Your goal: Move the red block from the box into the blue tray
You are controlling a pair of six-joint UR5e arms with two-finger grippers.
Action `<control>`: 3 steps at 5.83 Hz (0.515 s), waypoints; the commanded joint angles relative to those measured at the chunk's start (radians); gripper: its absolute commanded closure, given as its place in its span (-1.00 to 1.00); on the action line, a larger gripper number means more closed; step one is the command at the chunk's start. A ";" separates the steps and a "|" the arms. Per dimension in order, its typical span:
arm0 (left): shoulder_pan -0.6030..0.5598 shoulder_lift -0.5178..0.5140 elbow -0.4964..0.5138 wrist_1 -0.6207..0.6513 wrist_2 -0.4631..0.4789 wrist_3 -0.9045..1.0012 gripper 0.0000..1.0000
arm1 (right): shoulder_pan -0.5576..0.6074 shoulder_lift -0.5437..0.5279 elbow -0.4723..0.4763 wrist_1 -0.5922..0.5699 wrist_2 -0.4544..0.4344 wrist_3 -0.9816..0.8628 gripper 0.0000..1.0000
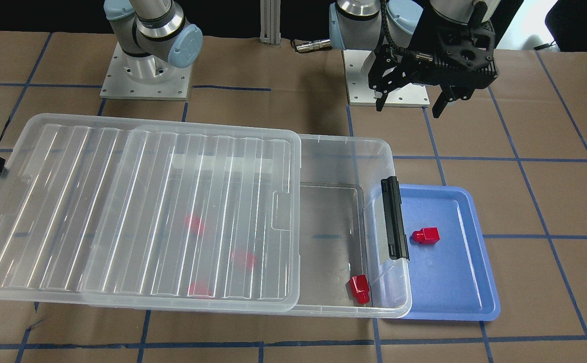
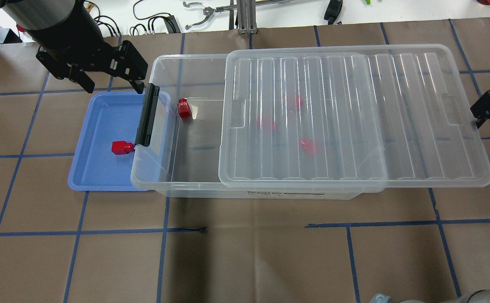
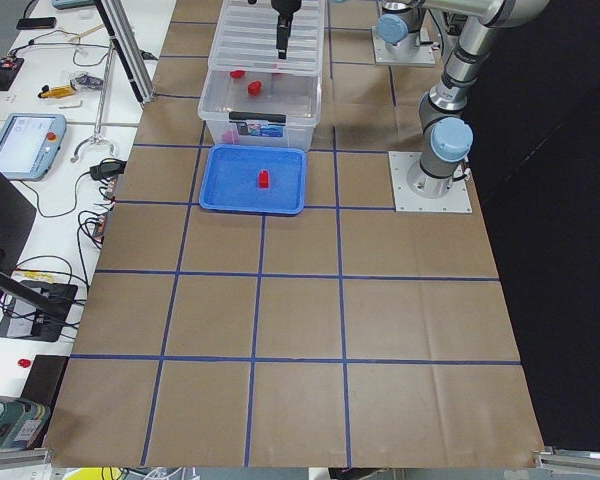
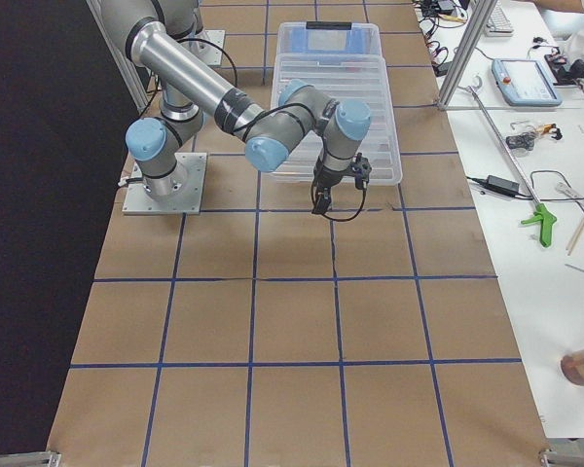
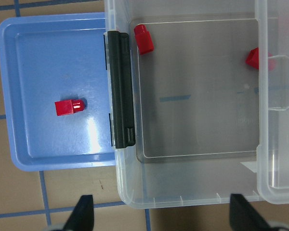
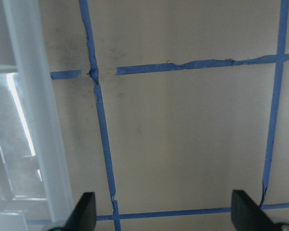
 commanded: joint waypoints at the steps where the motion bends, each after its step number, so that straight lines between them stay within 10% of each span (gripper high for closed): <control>1: 0.000 0.000 0.000 0.000 0.000 0.005 -0.96 | 0.050 -0.012 0.003 0.006 0.004 0.056 -1.00; 3: 0.003 -0.001 0.003 0.000 0.000 0.005 -0.96 | 0.100 -0.029 0.009 0.014 0.025 0.090 -1.00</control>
